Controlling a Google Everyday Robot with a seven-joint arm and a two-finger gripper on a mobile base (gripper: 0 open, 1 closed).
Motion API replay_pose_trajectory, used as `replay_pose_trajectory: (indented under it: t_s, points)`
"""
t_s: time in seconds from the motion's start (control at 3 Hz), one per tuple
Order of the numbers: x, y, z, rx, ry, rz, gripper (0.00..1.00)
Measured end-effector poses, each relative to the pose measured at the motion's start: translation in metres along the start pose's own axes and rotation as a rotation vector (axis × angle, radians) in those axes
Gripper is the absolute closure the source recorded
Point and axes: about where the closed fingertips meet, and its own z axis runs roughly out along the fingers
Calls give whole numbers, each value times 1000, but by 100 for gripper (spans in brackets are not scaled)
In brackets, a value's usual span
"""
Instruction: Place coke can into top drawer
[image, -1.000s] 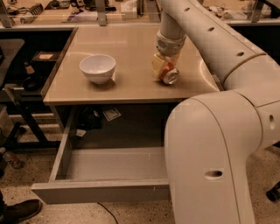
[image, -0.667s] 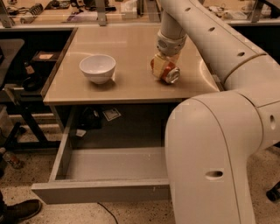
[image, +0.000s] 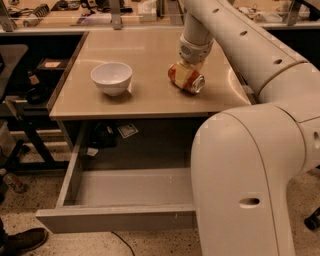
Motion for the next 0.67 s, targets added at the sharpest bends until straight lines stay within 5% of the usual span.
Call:
replay_pose_trajectory:
  t_s: [0.67]
  points:
    - [34,12,-27,43,-31,15,100]
